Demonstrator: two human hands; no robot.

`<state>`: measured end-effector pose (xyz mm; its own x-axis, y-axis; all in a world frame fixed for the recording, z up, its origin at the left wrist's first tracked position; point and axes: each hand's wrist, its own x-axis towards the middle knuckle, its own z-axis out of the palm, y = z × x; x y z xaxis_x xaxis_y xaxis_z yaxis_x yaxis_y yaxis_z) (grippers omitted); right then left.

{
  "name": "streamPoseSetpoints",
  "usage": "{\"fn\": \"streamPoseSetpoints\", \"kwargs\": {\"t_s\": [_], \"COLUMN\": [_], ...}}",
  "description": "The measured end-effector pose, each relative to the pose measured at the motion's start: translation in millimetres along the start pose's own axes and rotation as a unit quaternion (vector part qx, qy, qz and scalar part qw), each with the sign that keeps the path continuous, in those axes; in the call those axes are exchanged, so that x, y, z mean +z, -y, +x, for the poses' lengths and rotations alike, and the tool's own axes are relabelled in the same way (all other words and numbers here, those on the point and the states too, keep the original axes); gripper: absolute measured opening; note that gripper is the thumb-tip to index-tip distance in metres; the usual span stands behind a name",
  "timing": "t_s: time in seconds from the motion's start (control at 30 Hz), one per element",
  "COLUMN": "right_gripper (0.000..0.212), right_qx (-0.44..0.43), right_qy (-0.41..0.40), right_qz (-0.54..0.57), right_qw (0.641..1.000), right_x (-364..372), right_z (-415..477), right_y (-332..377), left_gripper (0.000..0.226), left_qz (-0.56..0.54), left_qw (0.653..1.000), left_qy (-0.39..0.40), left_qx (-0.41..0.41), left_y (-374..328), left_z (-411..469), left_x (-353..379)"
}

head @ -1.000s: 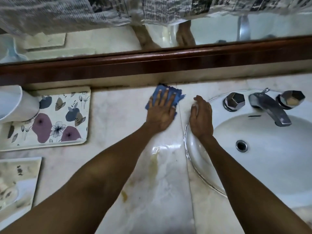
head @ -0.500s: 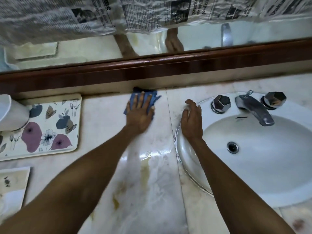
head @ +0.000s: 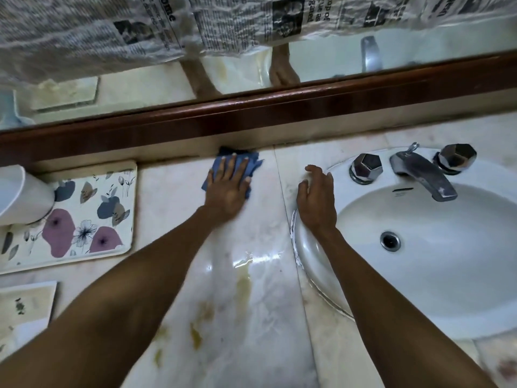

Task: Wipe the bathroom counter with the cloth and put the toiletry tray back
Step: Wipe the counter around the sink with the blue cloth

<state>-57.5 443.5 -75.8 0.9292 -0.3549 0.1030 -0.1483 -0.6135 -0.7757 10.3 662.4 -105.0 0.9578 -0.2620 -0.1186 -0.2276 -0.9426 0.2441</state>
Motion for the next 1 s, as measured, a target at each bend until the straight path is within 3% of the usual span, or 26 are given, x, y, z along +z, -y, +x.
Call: {"fn": "streamPoseSetpoints", "kwargs": {"t_s": [0.07, 0.13, 0.3, 0.43, 0.57, 0.7, 0.8, 0.9, 1.0], "right_gripper": [0.034, 0.035, 0.038, 0.045, 0.044, 0.047, 0.05, 0.051, 0.05], "right_qx": [0.002, -0.003, -0.024, -0.041, -0.053, -0.082, -0.083, -0.084, -0.081], "right_qy": [0.009, 0.016, 0.029, 0.081, 0.097, 0.123, 0.141, 0.139, 0.134], "right_qz": [0.004, 0.001, -0.024, -0.07, -0.086, -0.152, -0.17, -0.187, -0.183], "right_qw": [1.0, 1.0, 0.999, 0.993, 0.99, 0.977, 0.972, 0.969, 0.971], "right_x": [-1, -1, -8, -10, -17, -25, -35, -40, -43], "right_z": [0, 0, -4, -21, -47, -87, -116, -135, -145], "right_y": [-2, -2, 2, -3, -3, -16, -27, -33, -31], "left_gripper": [0.054, 0.051, 0.047, 0.049, 0.054, 0.053, 0.054, 0.055, 0.056], "left_qz": [-0.031, -0.066, -0.157, -0.133, -0.037, -0.002, -0.008, -0.048, -0.053], "left_qw": [1.0, 0.997, 0.979, 0.978, 0.98, 0.974, 0.989, 0.997, 0.996], "left_qy": [0.003, 0.016, 0.062, 0.075, 0.082, 0.058, 0.022, 0.0, -0.014], "left_qx": [-0.004, 0.047, 0.115, 0.145, 0.18, 0.219, 0.145, 0.056, 0.076], "left_y": [-32, -45, -29, -28, -44, -30, -30, -55, -73], "left_z": [2, -10, -83, -163, -245, -229, -185, -195, -271], "left_x": [7, 9, 7, 15, 32, 27, 25, 38, 54]}}
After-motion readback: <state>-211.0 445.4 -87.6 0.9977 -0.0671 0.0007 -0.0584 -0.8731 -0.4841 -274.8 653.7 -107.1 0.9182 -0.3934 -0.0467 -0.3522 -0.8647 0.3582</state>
